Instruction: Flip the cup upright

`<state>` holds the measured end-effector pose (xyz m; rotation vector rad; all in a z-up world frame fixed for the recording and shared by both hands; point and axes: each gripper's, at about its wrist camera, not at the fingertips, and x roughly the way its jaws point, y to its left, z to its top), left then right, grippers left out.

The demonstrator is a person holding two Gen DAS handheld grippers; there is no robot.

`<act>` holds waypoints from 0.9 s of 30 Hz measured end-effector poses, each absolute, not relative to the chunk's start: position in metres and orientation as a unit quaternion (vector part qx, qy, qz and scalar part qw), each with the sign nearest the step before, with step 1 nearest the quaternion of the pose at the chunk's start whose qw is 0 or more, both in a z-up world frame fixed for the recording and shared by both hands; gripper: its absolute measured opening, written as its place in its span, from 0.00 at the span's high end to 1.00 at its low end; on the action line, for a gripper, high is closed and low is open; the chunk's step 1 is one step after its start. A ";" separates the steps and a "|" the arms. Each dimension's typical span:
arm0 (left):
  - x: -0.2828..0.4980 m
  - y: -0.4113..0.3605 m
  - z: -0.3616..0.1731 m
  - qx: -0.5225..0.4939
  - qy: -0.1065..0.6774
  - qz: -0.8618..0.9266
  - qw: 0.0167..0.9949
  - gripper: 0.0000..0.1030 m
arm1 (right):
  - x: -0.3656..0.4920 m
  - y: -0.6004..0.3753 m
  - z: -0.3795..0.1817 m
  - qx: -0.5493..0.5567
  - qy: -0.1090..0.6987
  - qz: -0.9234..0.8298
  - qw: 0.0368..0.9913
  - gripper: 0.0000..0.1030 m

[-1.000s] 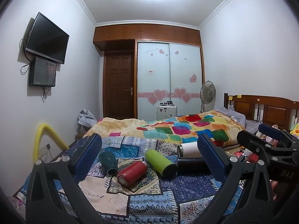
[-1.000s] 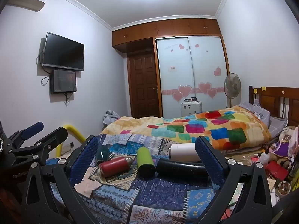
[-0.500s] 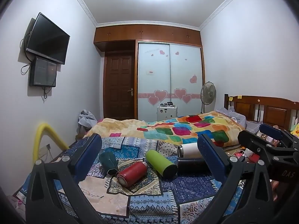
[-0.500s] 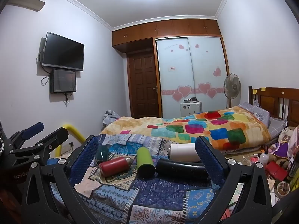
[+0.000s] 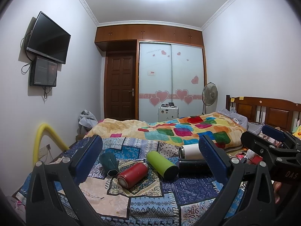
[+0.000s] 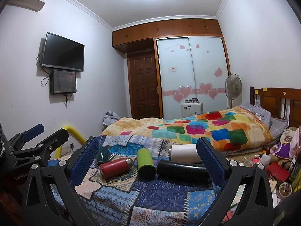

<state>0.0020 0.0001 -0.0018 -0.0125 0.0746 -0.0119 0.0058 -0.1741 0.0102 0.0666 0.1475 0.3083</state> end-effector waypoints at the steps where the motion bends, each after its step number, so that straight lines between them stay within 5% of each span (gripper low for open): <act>1: 0.002 0.000 -0.002 -0.006 0.037 -0.006 0.999 0.00 | 0.006 -0.174 0.010 0.033 0.074 0.153 0.985 0.00; 27: 0.001 0.002 -0.001 -0.010 0.038 -0.009 0.999 0.00 | 0.005 -0.174 0.011 0.034 0.074 0.153 0.985 0.00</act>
